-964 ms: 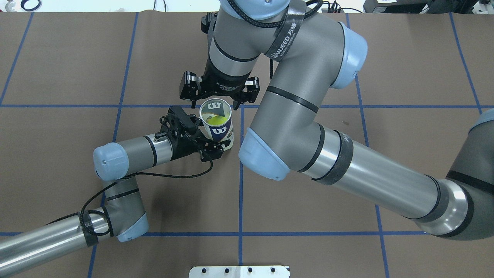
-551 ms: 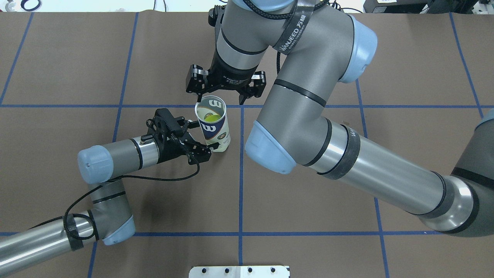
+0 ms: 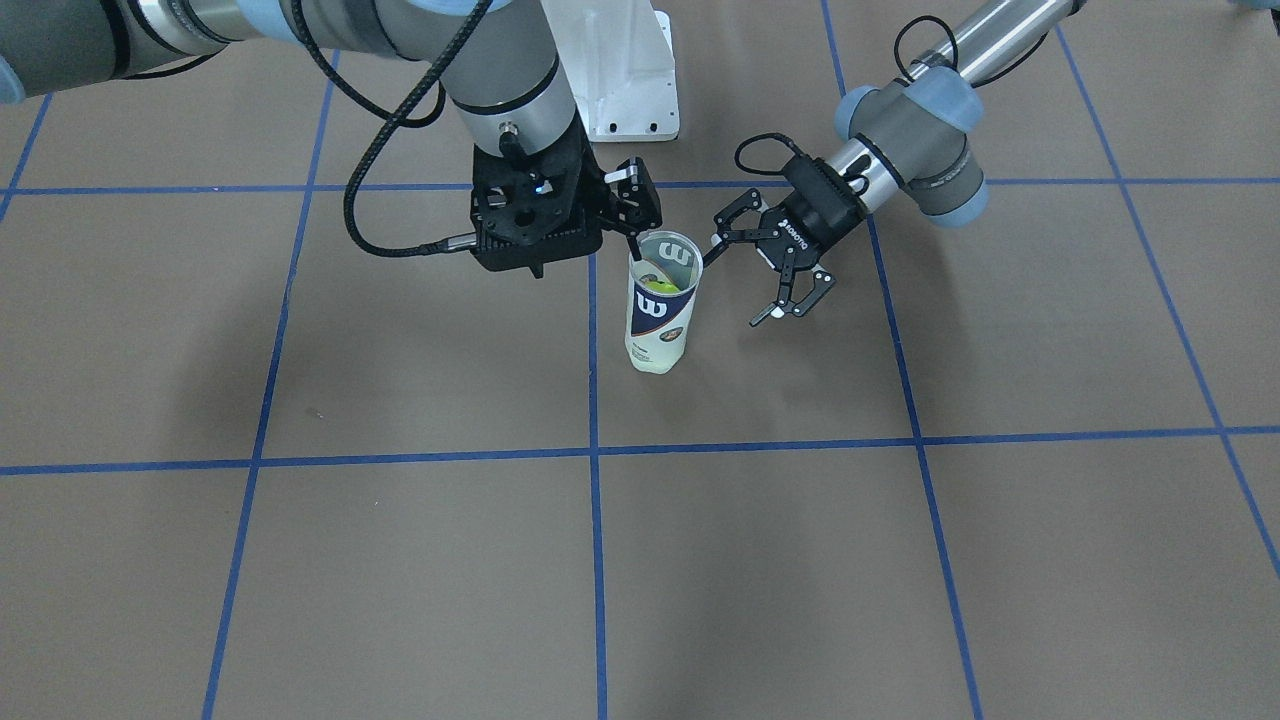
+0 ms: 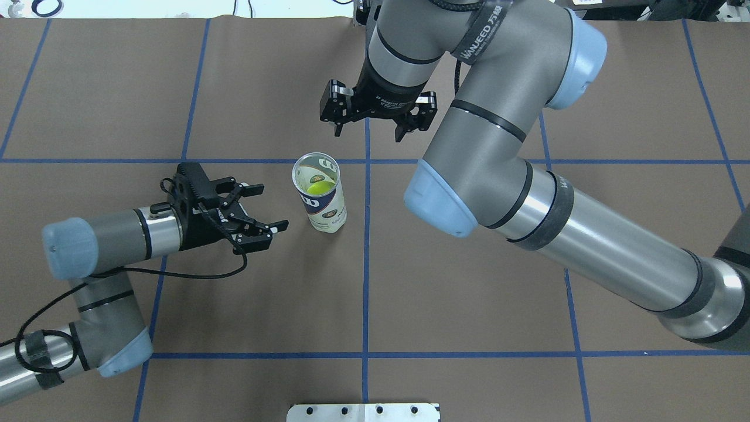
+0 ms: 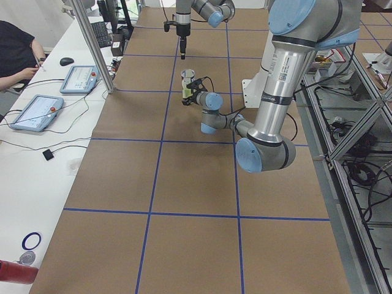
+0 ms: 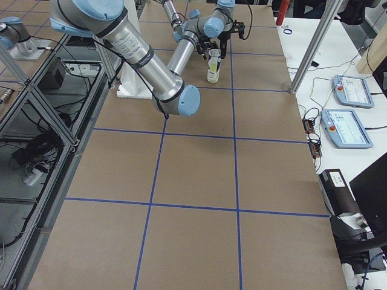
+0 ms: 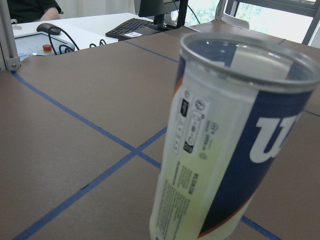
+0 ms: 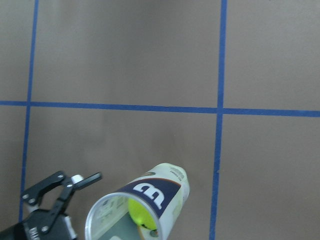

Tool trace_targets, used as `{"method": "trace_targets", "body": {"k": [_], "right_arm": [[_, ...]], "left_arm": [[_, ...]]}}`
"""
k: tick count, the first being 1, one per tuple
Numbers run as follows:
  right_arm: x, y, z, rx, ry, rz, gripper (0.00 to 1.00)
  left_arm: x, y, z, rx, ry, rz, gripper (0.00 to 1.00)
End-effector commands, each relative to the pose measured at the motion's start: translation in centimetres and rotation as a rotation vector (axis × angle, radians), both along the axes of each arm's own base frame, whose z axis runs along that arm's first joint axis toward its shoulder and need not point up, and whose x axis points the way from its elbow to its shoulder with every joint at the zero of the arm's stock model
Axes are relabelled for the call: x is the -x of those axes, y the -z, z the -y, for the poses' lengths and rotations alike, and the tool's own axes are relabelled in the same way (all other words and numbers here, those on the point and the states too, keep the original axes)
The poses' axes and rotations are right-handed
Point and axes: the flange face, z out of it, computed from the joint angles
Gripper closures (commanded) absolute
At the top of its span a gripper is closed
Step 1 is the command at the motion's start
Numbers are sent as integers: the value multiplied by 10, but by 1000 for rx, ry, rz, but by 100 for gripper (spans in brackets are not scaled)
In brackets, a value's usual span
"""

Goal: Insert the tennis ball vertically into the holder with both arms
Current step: 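Open both grippers and draw them back from the can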

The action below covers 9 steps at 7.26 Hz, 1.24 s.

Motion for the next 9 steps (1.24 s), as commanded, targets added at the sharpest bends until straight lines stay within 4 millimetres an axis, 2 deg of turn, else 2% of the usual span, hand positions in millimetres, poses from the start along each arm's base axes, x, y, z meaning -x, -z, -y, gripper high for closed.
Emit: {"method": "trace_targets", "body": {"k": [1,2,3,4,5,6,7,8,9], "right_arm": [[-50,-59,42,-7,-24,-55,1],[-90,-106,66,-13,-22,-93,1],[-135,-147,87,-33,-6,-118,1],[-179,-180,104,-60,11,-135,1],[-225,-215,120,-69,26,-142,1],[-262,-251,134,-74,44,-152,1],[-290,-278,141,-58,31,-168,1],[-311,-301,144,-15,6,-173,1],[-324,-311,148,11,-7,-158,1]], "left_arm": [[70,1,32,24,-57,62,1],[109,9,62,79,-75,125,1],[150,7,91,144,-83,180,1],[188,12,120,198,-60,205,1],[234,10,139,212,-7,211,6],[257,-2,147,218,16,225,7],[257,-14,155,245,24,233,2],[261,-27,159,262,75,249,1],[259,-38,165,282,101,264,1]]}}
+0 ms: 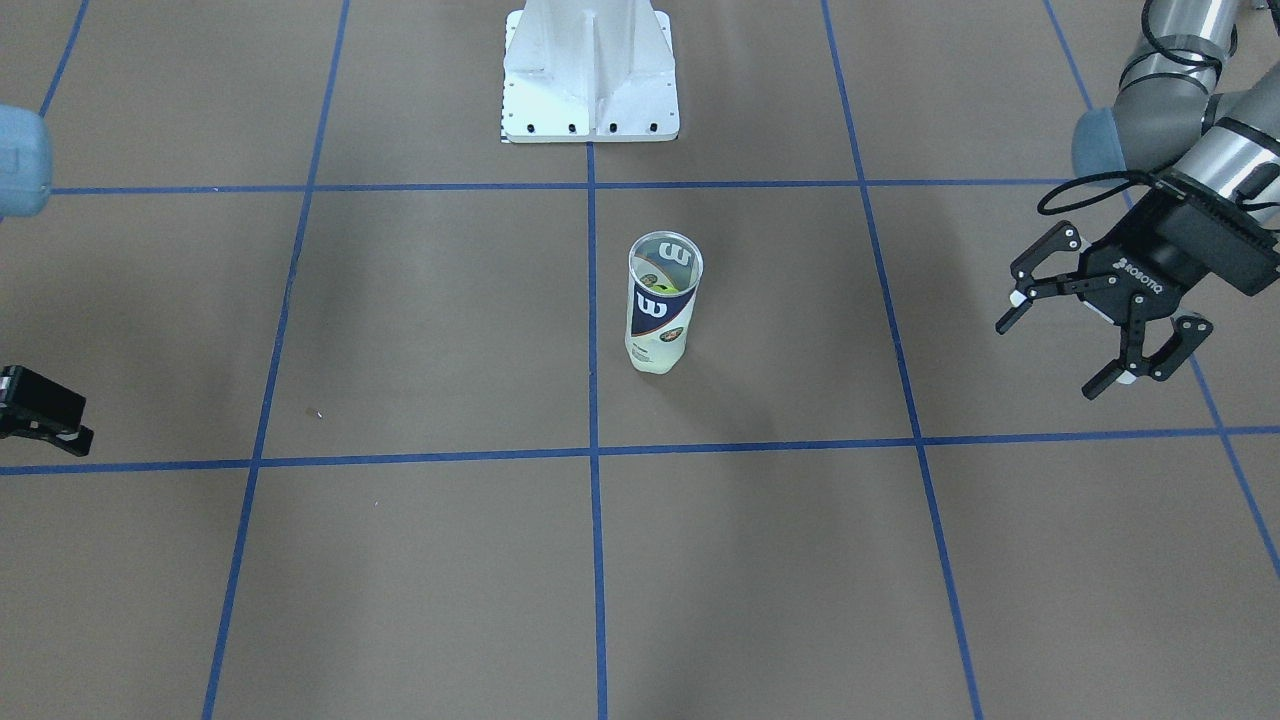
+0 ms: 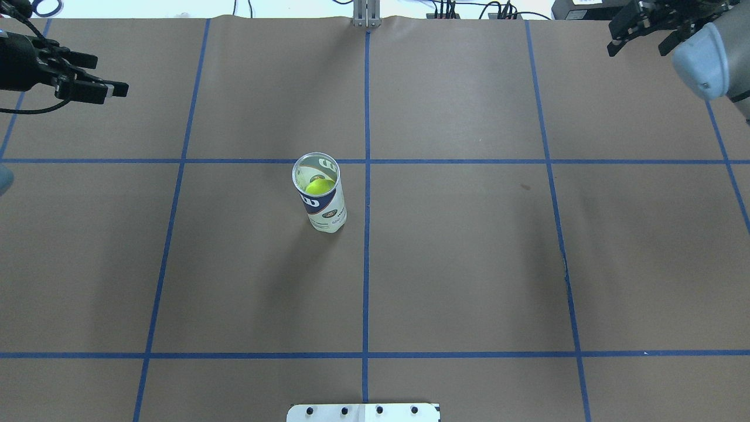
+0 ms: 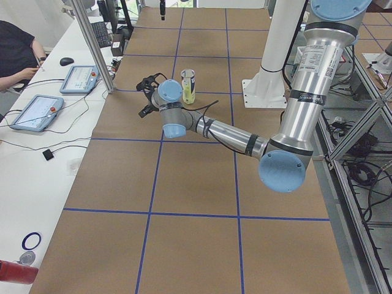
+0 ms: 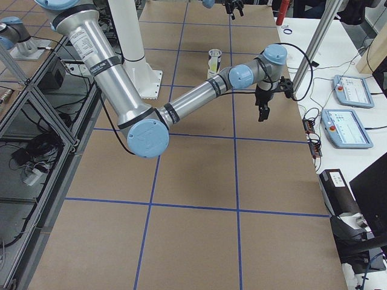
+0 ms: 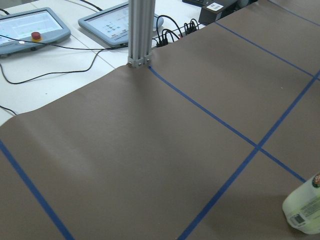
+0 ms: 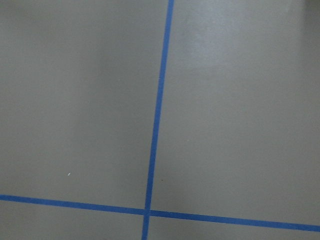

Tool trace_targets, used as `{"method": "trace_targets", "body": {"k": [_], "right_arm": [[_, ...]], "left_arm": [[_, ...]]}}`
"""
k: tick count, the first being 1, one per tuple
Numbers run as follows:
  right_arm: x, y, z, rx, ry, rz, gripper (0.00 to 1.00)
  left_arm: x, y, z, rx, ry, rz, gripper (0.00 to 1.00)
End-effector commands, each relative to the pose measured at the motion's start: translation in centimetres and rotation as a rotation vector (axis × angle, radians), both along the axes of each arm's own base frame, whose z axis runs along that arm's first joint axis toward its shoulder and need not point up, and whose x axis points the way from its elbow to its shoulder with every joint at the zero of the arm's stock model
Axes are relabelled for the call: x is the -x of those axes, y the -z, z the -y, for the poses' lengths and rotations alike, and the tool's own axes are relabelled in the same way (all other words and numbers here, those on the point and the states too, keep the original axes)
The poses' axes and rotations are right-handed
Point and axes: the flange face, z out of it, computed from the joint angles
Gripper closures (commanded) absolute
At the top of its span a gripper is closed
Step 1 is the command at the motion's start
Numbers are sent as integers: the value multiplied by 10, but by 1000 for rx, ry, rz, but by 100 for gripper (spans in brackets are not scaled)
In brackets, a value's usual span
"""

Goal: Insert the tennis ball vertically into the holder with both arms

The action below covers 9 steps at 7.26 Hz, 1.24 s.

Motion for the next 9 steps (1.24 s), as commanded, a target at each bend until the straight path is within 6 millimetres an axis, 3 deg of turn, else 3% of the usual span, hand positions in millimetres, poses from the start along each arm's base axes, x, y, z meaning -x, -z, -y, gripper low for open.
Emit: {"method": "trace_targets", "body": {"k": [1,2,3,5,6,7,8,9], "right_arm": [[-41,-29,5,37,-27,22,1],[-57,-43,3,24,-15,16,1],[-67,-60,1,7,9,-1,1],[-88,-94,-13,-6,0,-12,1],[-94,-138,-34,30,-6,-51,1],[-100,-161,-39,4,-11,-114,1],[-104,-174,-43,16,-21,-157,1],[-104,-178,-45,30,-19,-154,1]], "left_arm": [[-2,-12,13,38,41,23,0],[-1,-22,27,96,44,80,0],[5,-15,44,107,36,156,0],[29,-44,58,161,-16,331,0],[44,-58,62,235,-16,376,0],[71,-73,65,347,5,407,0],[83,-82,65,368,-46,459,0],[121,-93,66,384,-151,539,0]]}}
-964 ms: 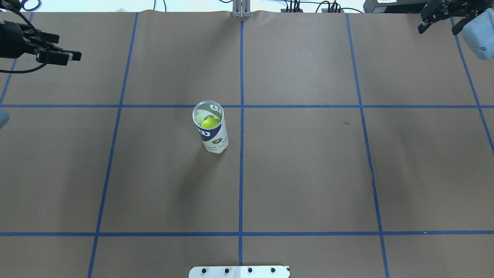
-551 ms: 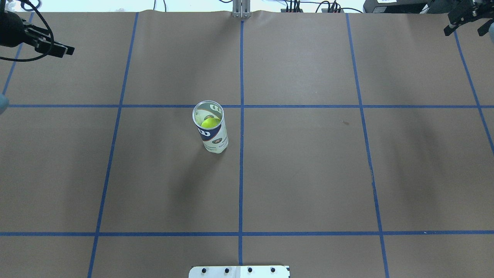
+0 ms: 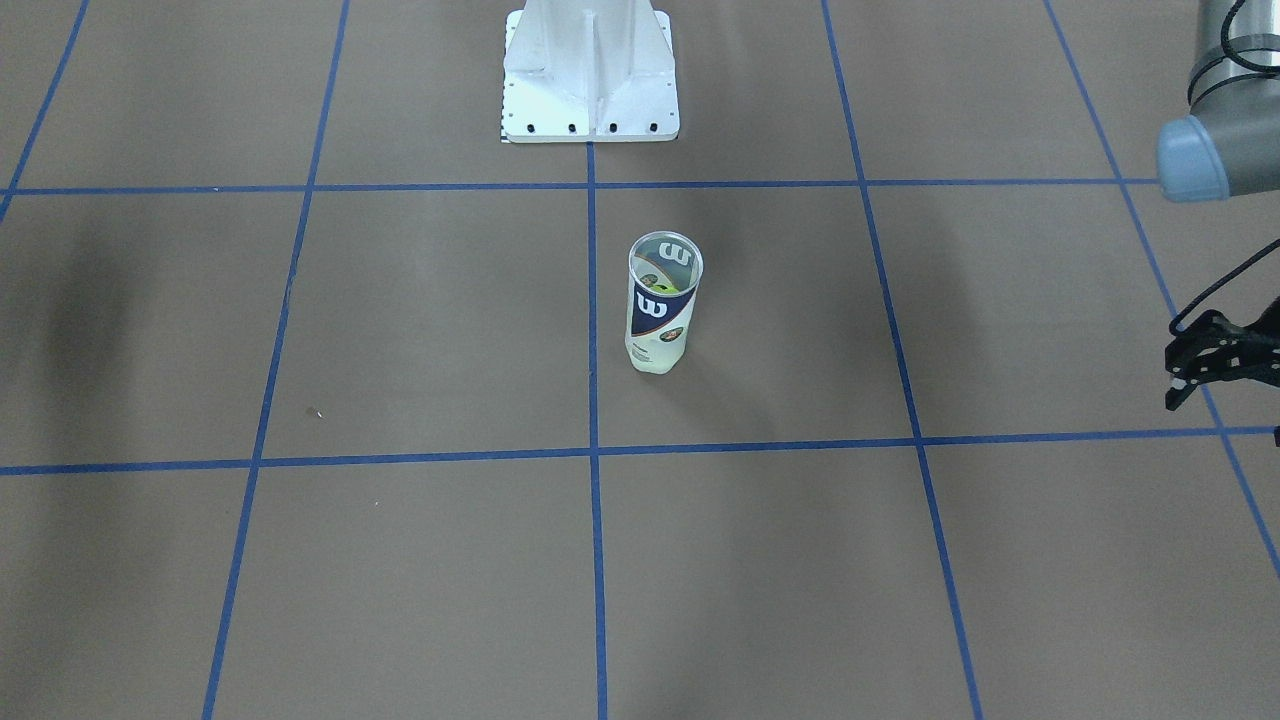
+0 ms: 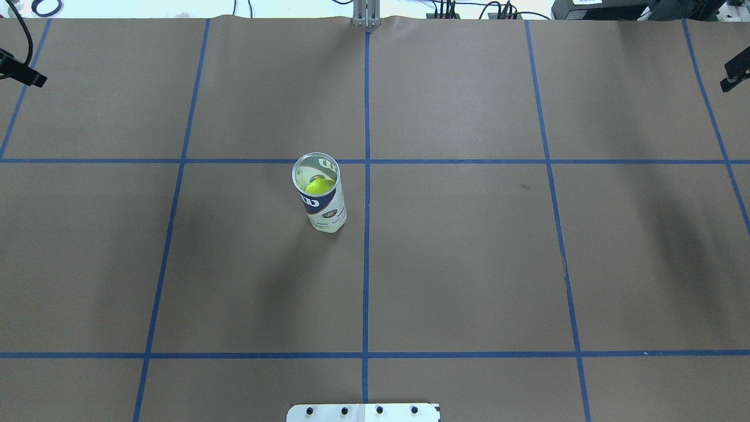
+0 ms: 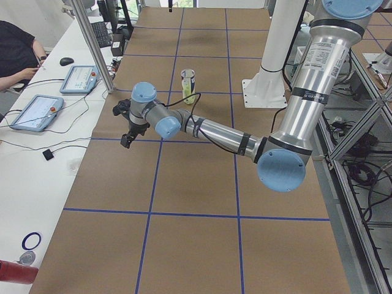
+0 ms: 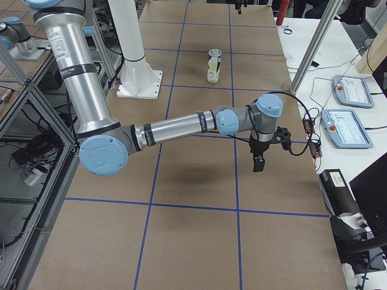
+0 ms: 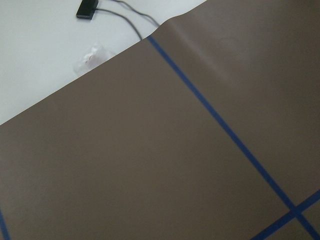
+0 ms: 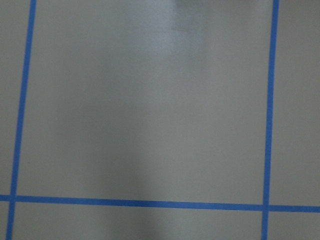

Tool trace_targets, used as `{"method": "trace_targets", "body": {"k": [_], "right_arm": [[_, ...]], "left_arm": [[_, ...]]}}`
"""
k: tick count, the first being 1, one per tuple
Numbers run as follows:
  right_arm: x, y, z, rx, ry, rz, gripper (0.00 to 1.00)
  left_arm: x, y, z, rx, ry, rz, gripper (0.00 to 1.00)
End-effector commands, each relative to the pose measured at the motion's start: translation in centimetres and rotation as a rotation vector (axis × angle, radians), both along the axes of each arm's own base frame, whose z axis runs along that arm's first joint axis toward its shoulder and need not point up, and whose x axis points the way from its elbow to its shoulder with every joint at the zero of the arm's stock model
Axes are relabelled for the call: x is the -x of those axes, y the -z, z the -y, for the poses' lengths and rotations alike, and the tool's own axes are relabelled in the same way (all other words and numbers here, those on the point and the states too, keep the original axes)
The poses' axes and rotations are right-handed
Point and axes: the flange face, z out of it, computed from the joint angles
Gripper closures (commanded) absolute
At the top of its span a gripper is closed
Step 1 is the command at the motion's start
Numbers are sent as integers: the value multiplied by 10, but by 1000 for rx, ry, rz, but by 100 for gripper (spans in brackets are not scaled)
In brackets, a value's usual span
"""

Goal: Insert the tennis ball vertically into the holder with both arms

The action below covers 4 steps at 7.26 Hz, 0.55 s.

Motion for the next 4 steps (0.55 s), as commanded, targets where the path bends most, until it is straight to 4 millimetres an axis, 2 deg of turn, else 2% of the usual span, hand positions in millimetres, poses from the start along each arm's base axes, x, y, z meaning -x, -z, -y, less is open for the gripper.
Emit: {"method": "trace_targets", "body": {"k": [1,2,3,4], "right_arm": [[-13,-32,-19,43,-13,-8,1],[-25,-44,-28,57,-20,5,1],[-39,-54,-37,77,-36,29,1],[-46,-69,-49,66,11,74,1]], "left_arm": [[58,-20,-6,128,-141,104,0],[82,-43,-15,172,-105,101,0],[99,-85,-29,247,-83,103,0],[107,-114,-35,296,-74,104,0]]}}
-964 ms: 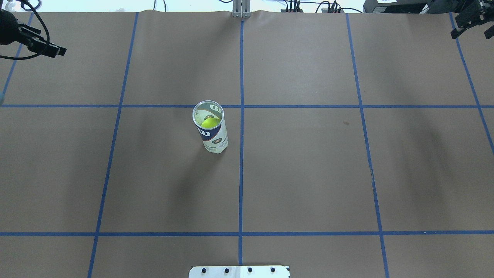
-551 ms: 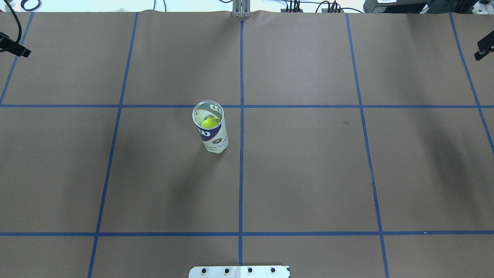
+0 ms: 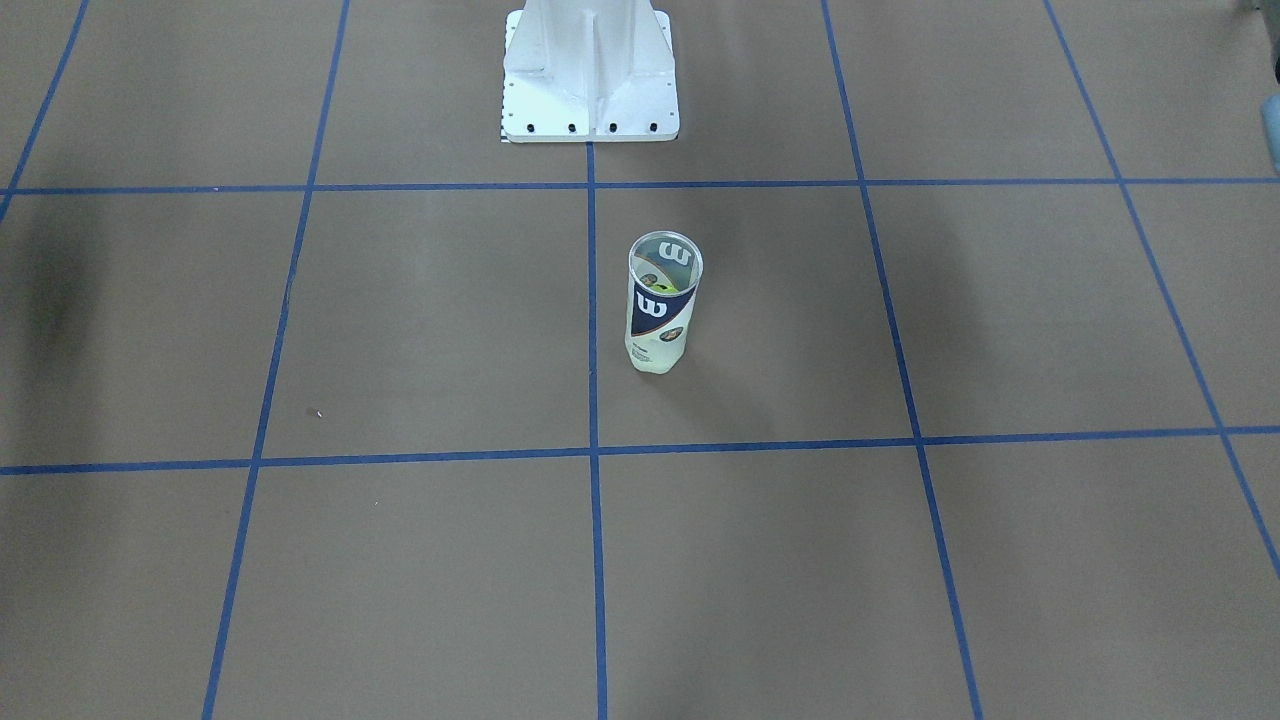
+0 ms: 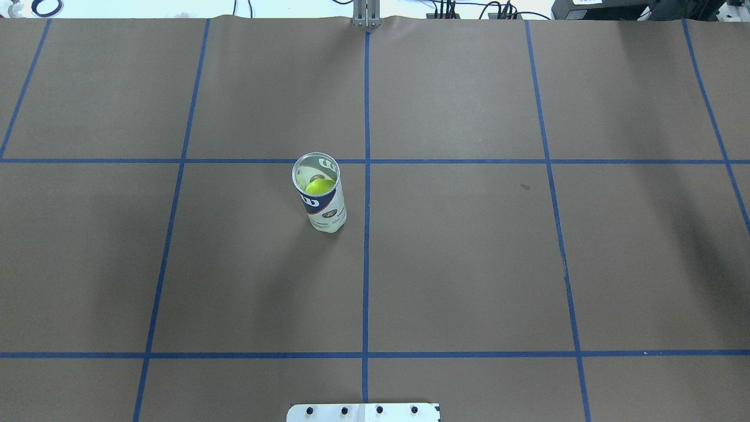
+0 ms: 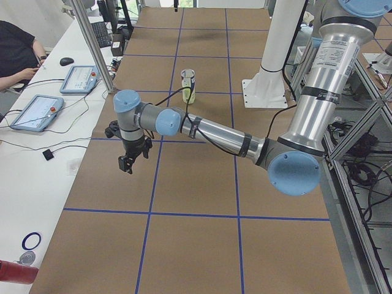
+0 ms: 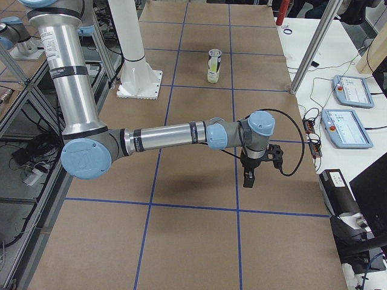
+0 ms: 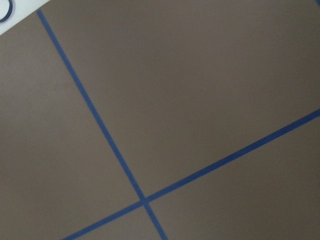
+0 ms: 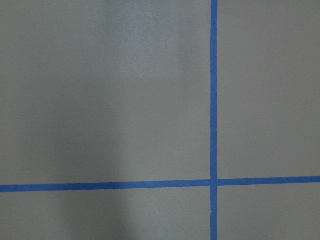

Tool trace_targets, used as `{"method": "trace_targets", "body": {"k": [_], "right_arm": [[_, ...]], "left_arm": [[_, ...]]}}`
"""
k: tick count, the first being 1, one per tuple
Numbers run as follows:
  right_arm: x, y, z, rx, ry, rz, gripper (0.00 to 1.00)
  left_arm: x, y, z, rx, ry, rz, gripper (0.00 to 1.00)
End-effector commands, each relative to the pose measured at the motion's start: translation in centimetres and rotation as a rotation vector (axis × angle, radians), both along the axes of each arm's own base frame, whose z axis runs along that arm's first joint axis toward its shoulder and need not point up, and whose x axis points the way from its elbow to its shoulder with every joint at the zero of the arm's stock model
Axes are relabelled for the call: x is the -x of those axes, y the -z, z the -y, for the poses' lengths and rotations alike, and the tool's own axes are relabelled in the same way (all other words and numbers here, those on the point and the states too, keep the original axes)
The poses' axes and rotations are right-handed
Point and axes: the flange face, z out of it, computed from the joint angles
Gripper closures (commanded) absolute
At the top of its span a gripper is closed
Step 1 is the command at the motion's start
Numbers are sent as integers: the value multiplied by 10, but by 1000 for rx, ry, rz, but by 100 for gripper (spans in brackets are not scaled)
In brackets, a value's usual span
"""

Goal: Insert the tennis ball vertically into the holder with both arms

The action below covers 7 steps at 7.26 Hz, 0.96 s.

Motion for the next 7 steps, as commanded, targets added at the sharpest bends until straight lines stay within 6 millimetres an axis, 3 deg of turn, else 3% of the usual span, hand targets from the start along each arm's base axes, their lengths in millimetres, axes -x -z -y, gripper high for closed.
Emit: {"method": "trace_targets", "body": {"k": [1,4,7], "right_arm": [[-34,-32,-24,-36,60,52,1],[-58,-84,-74,-2,80,80,1],[-76,-96,-93,21,39,130,1]], "left_arm": [[29,-49,-13,79,32,7,0],[48,-46,-17,114,72,-76,0],[62,-50,-33,199,111,-156,0]]}}
